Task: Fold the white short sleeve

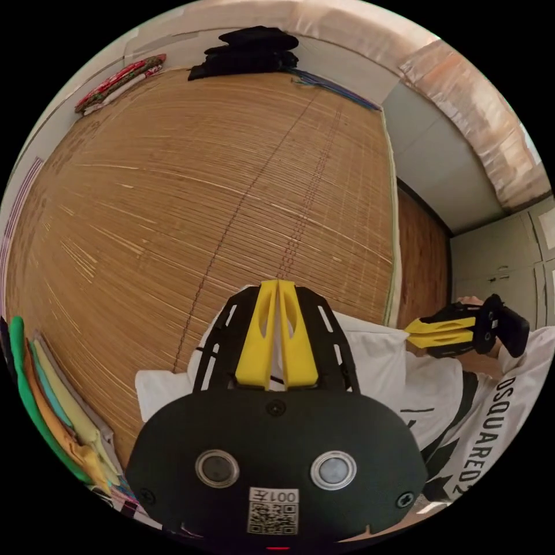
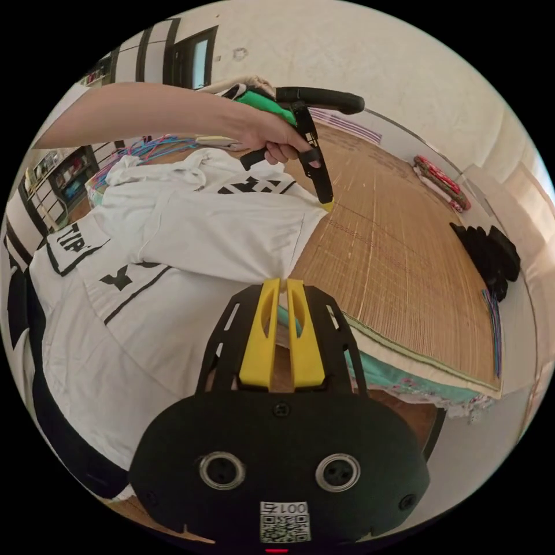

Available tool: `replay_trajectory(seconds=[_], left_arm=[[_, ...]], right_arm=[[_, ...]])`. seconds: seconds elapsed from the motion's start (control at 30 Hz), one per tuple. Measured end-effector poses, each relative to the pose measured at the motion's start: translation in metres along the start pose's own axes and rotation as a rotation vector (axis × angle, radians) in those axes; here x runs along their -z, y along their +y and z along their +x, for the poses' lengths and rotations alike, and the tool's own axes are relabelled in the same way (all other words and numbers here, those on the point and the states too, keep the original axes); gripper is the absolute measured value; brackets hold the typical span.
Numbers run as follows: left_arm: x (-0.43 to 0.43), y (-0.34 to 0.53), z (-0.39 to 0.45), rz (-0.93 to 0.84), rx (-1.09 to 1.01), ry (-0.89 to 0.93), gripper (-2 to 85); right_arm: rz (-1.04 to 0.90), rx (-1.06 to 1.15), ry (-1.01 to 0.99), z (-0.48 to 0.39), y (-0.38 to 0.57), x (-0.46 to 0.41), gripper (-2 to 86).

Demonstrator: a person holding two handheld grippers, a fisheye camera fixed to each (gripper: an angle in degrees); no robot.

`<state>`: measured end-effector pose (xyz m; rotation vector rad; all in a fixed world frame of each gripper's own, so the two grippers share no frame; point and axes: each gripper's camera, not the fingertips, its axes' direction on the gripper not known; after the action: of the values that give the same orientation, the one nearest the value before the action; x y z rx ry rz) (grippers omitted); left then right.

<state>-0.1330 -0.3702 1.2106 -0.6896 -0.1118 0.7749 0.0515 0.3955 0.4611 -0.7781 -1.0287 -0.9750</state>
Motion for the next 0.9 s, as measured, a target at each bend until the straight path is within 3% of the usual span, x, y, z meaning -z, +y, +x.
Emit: replay_trajectory(seconds=[0.13,0.37,0.53,0.67,0.83,0.9], left_arm=[[-0.022,-0.003,0.013,-0.074,-0.042,-0.057,-1.0],[-0.003,0.051,0.026,0.067,0.031,-0.129,-1.0],[0.048,0.173,0.052,0.230,0.097,-0.225,-1.0],[0.049,0.286,0.079,0.243,0.220,-0.317,-1.0],[0.035,0.465,0.113,0.159,0.612,-0.631,-0.9],[0.037,0.522,0.119,0.170,0.755,-0.674,-0.9]], right_arm=[[-0.023,-0.030,0.000,-0.008,0.000,-0.007,1.0],[-0.063,-0.024,0.018,-0.017,-0.012,-0.003,0.6],[-0.037,-0.091,0.007,-0.012,-0.022,0.020,0.7],[0.006,-0.042,-0.030,-0.028,-0.049,0.033,1.0],[0.085,0.161,-0.176,-0.085,-0.134,0.036,2.0],[0.095,0.253,-0.236,-0.110,-0.169,0.031,2.8]])
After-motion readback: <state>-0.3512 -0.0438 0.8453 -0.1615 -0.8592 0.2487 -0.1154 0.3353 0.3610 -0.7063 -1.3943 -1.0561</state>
